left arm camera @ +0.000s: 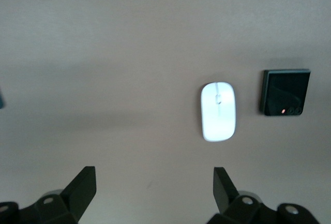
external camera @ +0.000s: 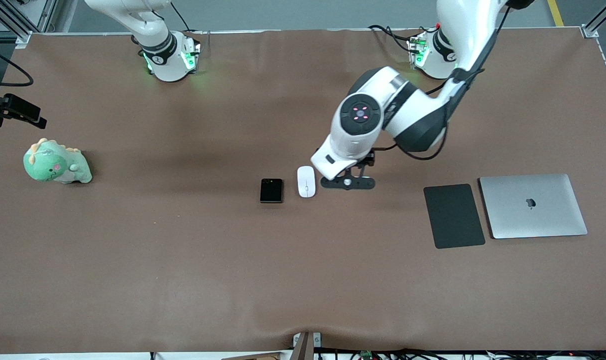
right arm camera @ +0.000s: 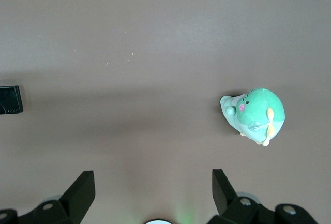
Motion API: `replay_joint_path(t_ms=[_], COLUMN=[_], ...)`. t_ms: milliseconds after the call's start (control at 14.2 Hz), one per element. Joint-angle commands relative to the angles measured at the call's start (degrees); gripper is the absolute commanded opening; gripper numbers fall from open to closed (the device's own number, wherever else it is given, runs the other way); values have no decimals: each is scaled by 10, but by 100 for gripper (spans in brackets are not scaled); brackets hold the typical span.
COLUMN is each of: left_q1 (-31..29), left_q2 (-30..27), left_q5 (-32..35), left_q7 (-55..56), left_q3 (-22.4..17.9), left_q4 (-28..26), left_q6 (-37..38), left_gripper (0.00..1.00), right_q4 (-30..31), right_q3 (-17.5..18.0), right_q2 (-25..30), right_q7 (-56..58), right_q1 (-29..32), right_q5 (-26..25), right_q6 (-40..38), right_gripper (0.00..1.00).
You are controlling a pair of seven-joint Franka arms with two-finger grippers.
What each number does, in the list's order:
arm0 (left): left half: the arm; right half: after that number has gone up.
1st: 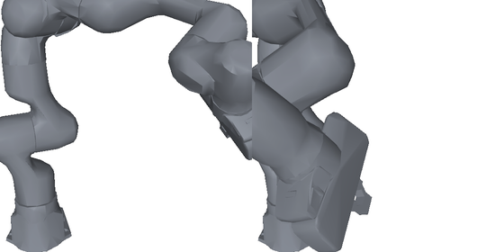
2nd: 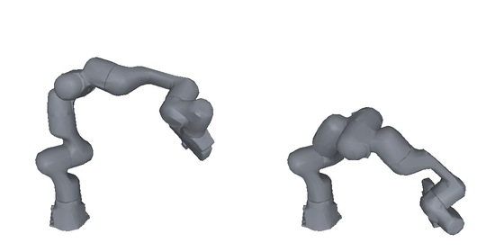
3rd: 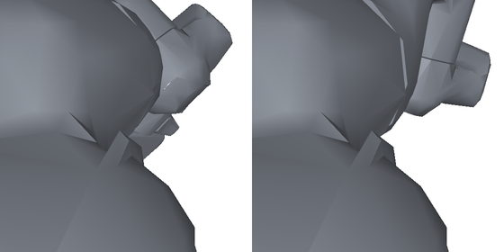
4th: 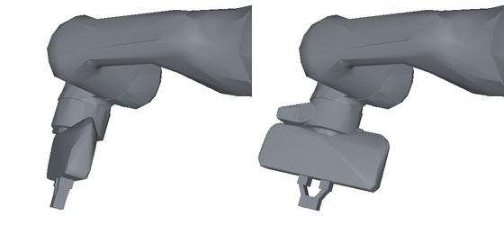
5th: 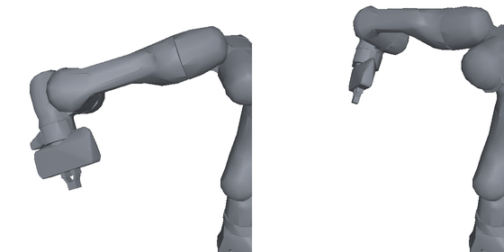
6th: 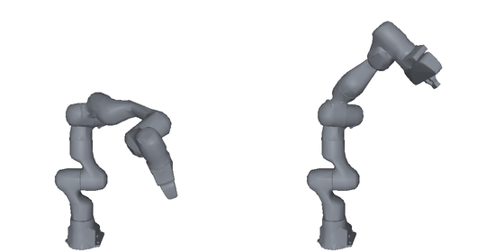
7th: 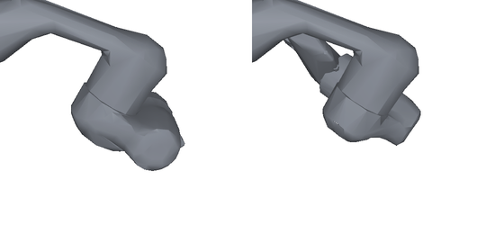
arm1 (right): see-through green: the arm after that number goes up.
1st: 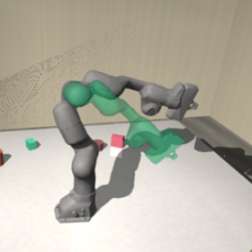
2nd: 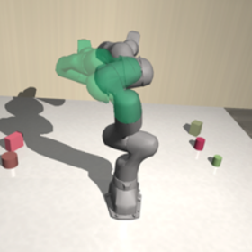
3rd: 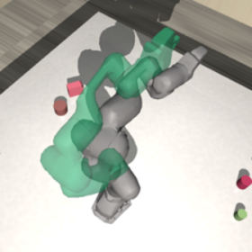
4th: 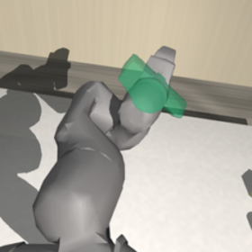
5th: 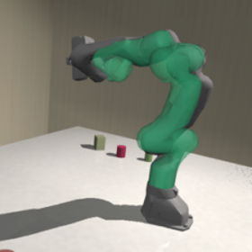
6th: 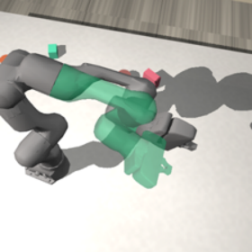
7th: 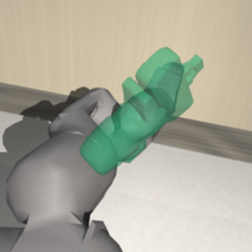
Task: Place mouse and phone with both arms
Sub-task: 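Move the left gripper over the white mouse and lower it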
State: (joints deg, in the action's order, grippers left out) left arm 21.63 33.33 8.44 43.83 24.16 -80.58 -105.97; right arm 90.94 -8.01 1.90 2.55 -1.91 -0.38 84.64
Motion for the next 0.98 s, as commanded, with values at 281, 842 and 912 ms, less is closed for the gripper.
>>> replay_joint_path(t_ms=[281,842,912], left_q1=[95,126,128], left_q2=[92,164,170], left_q5=[67,79,87], left_q7=[141,228,228], left_q3=[-52,-68,-69], left_q4=[26,22,22], left_q6=[-77,-202,-203], left_gripper=[100,100,100], right_q4=[-3,-21,-20], right_q3=[3,3,3], right_q2=[1,-31,-35], right_q7=[2,2,2], right_q1=[4,4,5], right_q5=[-3,-7,-8], right_q6=[0,2,2], right_gripper=[100,100,100])
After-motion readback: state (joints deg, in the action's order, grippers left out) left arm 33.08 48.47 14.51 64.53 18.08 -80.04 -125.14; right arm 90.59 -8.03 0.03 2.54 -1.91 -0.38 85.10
